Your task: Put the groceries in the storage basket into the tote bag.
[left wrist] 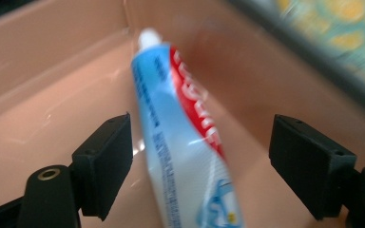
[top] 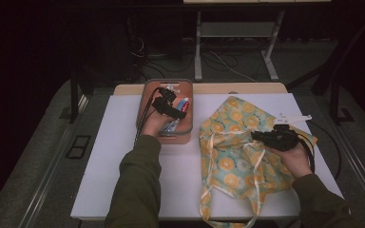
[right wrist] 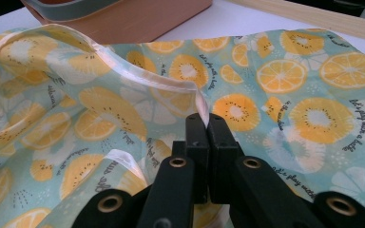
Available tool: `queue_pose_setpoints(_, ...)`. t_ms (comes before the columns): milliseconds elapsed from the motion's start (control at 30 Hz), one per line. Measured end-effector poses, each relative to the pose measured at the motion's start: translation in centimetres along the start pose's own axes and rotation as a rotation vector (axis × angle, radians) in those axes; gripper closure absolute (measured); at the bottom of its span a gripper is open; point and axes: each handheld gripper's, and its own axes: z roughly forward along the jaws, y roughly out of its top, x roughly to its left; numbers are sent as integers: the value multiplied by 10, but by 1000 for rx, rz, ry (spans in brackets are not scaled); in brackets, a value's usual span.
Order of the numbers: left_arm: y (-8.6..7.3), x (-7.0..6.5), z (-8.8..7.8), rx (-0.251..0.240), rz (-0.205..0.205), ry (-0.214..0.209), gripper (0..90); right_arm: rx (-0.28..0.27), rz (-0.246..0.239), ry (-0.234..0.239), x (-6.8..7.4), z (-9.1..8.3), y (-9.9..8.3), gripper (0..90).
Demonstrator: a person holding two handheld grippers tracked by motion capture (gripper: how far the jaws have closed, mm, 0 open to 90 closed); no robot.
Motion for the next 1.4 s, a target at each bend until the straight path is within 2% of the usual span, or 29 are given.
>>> queue_pose_setpoints(67, 0, 1, 4, 25, -3, 2, 213, 0, -2, 1, 0, 0, 0, 886)
queue_pose_setpoints(233, -1, 5, 12, 106, -54, 9, 223, 0, -2, 1, -1, 0, 0, 886)
queue_pose_setpoints(433, -3, 3, 20, 194, -42, 5, 355, 2, -4, 1, -1, 0, -1, 886)
queue_pose_setpoints(667, -3, 4, 19, 203, -55, 13, 452, 2, -5, -2, -1, 0, -1, 886)
queue_pose_setpoints(767, -3, 7, 17, 194, -72, 0, 514, 0, -5, -3, -1, 0, -1, 886)
queue_pose_setpoints(800, -2, 7, 15, 182, -67, -20, 570, -1, -6, -3, -1, -1, -1, 886)
queue_pose_setpoints(833, -1, 6, 11, 151, -72, 6, 694, -1, -6, -3, -1, -1, -1, 886)
queue_pose_setpoints(867, -1, 7, 10, 149, -83, 21, 734, -1, -5, -4, 0, -1, -1, 886)
queue_pose_setpoints(1000, -2, 9, 8, 151, -74, 14, 743, -2, -7, -3, 0, -1, -1, 886)
queue_pose_setpoints(1067, -1, 10, 5, 142, -58, 28, 748, -2, -7, -4, 0, -1, -1, 886)
queue_pose_setpoints(1167, 0, 13, -5, 98, -62, 17, 750, -5, -9, -5, 0, -1, -1, 886)
queue_pose_setpoints(1233, 2, 16, -14, 60, -97, 8, 750, -4, -5, -5, 0, -1, -1, 886)
queue_pose_setpoints(1267, 4, 16, -18, 47, -101, 10, 750, -3, -6, -5, 0, -1, -1, 886)
queue_pose_setpoints(1400, 9, 16, -35, 21, -77, -7, 753, -2, -9, -7, 0, -1, -1, 886)
